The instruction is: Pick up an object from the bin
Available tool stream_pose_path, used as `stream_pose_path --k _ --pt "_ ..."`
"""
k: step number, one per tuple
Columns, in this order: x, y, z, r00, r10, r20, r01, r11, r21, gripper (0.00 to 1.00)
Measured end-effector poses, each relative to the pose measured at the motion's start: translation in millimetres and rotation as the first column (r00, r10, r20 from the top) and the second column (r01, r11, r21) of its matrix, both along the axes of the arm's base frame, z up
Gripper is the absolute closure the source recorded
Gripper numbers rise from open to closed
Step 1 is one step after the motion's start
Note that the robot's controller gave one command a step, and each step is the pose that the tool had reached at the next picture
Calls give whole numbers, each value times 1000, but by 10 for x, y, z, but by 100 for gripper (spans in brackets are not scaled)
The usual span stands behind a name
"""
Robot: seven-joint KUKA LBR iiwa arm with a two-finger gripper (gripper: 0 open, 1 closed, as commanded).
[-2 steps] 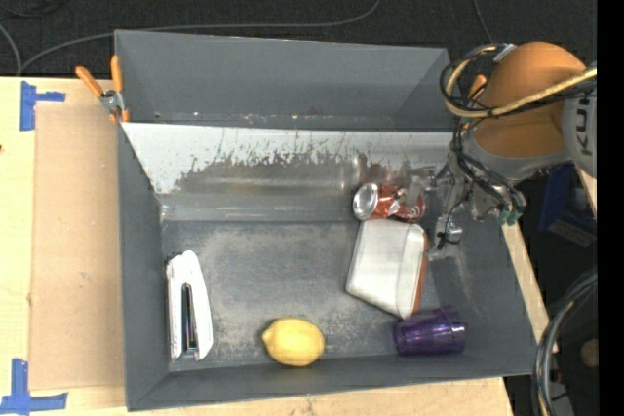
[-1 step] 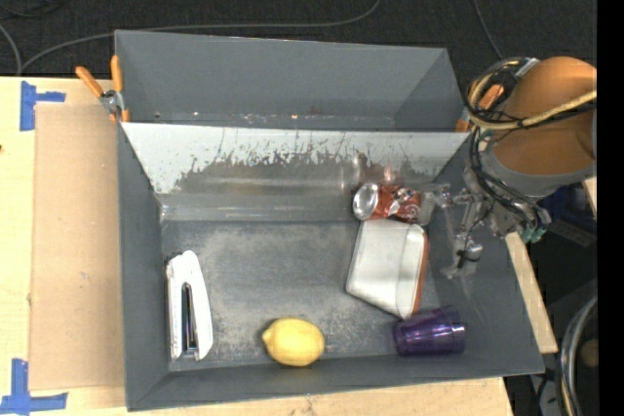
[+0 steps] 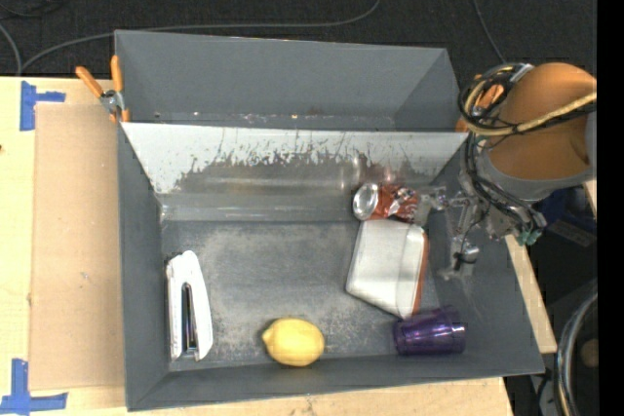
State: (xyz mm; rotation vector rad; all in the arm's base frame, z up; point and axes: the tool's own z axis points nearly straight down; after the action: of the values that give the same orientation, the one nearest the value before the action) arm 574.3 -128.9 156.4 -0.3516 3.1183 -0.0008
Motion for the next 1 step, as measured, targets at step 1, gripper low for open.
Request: stream_pose_path --k 1 --pt "-11 43 -281 991 -134 -7 134 991 3 0"
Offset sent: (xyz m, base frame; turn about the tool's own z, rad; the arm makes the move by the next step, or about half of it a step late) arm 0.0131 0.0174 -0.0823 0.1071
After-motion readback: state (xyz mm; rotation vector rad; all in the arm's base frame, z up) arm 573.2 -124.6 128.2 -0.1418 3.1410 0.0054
